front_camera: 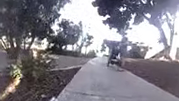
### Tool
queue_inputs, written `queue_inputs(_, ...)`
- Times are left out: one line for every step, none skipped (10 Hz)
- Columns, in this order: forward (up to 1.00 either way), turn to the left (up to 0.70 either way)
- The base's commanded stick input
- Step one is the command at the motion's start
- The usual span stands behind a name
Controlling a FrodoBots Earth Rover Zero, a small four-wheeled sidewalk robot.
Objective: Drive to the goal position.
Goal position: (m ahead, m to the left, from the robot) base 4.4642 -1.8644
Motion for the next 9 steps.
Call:
queue_inputs(0.98, -0.36)
queue_inputs(0.98, -0.12)
queue_inputs(0.98, 0.0)
queue_inputs(0.98, 0.0)
queue_inputs(0.98, 0.0)
queue_inputs(0.98, 0.0)
queue_inputs(0.98, 0.0)
queue_inputs(0.98, 0.0)
queue_inputs(0.98, 0.0)
